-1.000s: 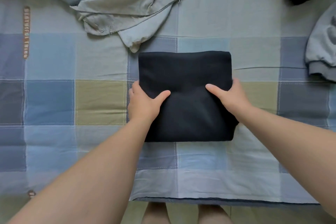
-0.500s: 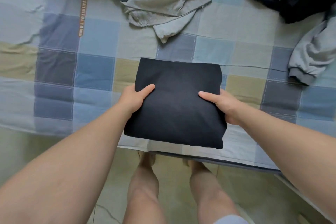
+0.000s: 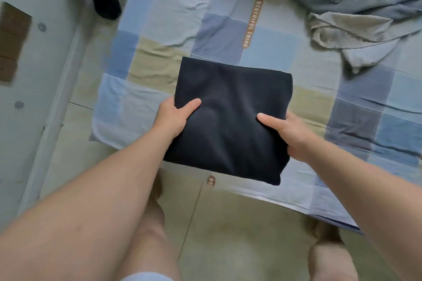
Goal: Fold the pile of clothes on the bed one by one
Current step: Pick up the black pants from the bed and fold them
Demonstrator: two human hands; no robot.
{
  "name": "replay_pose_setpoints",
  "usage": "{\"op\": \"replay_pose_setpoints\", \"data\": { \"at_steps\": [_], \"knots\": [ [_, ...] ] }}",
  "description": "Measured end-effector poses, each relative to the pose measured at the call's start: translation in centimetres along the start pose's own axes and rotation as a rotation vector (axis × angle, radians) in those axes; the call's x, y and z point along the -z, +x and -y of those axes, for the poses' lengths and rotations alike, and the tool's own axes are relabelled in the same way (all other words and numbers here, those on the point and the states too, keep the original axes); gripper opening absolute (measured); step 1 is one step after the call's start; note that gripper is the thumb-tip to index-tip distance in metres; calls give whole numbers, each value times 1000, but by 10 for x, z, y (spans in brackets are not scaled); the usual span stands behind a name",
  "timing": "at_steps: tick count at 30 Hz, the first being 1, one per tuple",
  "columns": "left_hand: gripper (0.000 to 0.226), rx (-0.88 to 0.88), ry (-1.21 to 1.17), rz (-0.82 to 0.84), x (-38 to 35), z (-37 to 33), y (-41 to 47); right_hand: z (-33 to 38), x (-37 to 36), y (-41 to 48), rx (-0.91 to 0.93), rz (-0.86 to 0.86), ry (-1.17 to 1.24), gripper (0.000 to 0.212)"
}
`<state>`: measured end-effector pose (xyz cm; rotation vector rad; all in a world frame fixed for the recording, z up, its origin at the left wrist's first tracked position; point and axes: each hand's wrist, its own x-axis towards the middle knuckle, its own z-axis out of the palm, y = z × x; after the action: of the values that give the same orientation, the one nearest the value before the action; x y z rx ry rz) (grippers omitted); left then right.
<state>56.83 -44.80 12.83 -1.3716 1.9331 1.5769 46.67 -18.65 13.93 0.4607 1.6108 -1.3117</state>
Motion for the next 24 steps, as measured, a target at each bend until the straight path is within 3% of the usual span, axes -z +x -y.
{"op": "replay_pose_setpoints", "data": {
  "at_steps": [5, 9, 16, 21, 24],
  "knots": [
    [39, -22, 60, 16, 128, 46, 45, -10, -142, 20, -8, 14, -3, 46],
    [28, -34, 65, 2, 182, 68, 70, -18, -207, 31, -3, -29, 32, 46],
    [23, -96, 108, 33, 215, 68, 110, -27, -250, 69, 17, -110, 40, 44],
    [45, -97, 170, 53, 214, 80, 133, -38, -257, 91, 46, -187, 28, 42],
    [47, -86, 189, 26, 211, 90, 135, -48, -260, 89, 46, -221, 53, 41]
  ]
}}
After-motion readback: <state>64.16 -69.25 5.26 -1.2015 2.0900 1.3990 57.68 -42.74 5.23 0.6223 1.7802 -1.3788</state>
